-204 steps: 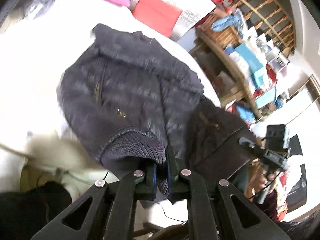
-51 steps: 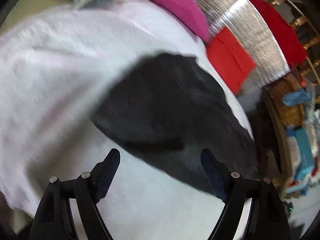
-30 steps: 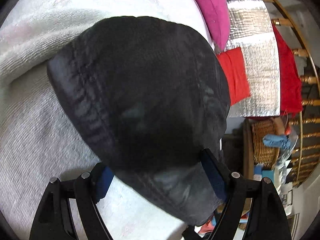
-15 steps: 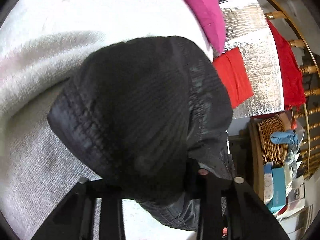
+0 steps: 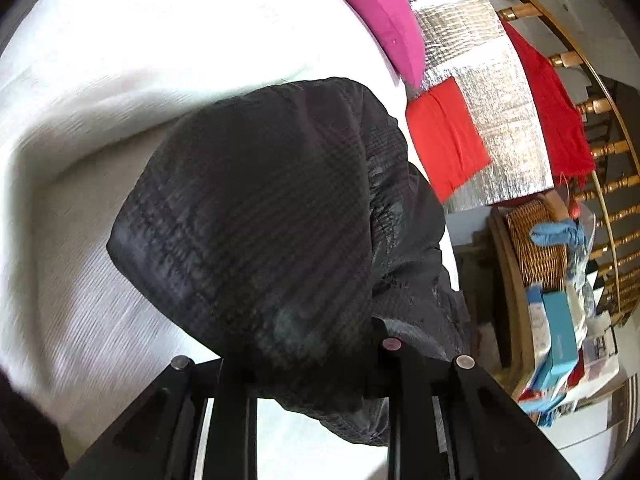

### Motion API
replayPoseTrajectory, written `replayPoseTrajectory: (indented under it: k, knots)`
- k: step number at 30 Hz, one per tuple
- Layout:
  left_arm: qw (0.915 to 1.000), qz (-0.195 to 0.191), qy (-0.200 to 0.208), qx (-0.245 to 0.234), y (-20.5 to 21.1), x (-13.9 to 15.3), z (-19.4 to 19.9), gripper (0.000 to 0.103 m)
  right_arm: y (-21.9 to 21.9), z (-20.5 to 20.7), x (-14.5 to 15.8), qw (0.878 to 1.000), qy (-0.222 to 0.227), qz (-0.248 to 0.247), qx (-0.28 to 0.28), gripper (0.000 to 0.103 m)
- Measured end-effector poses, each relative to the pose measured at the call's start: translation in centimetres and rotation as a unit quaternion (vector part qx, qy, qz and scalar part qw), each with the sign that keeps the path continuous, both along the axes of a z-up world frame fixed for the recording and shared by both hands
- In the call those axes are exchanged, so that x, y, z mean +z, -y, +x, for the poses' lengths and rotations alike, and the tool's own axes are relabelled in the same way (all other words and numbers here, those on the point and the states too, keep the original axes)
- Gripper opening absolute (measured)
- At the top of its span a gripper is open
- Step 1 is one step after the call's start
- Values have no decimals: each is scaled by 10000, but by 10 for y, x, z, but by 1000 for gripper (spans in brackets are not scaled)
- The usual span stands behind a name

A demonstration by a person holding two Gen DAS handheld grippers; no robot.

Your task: Fold large clothes

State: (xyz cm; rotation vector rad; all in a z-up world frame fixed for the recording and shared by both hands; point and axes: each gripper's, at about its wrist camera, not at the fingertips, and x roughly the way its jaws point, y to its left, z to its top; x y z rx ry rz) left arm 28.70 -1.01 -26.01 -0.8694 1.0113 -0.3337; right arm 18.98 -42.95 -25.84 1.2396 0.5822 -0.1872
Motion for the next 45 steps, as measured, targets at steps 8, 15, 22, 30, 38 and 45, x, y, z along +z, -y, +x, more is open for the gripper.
replayPoseTrajectory:
  k: [8, 15, 22, 30, 38, 45]
  knots:
    - [9975, 343, -522, -340, -1, -10, -28, 55, -3, -30, -8, 9989, -327, 295, 180, 42]
    - [9829, 924, -789, -1383, -10, 37, -53, 61, -16, -35, 12, 9777, -1402, 43, 1563, 75]
    - [9655, 2195, 820, -1139, 22, 129, -1, 84, -24, 13, 100, 9588, -886, -1370, 2326, 75]
    - [9351, 3038, -74, -1823, 116, 77, 100, 84, -10, 146, 93, 9357, -1672, -2508, 1835, 77]
    - [8936, 3820, 338, -2330, 152, 34, 107, 58, -31, 192, 50, 8868, -2210, -3365, 2268, 65]
    - [9199, 3278, 446, -2106, 146, 42, 130, 18, -34, 186, 68, 8731, -1983, -3880, 2186, 10]
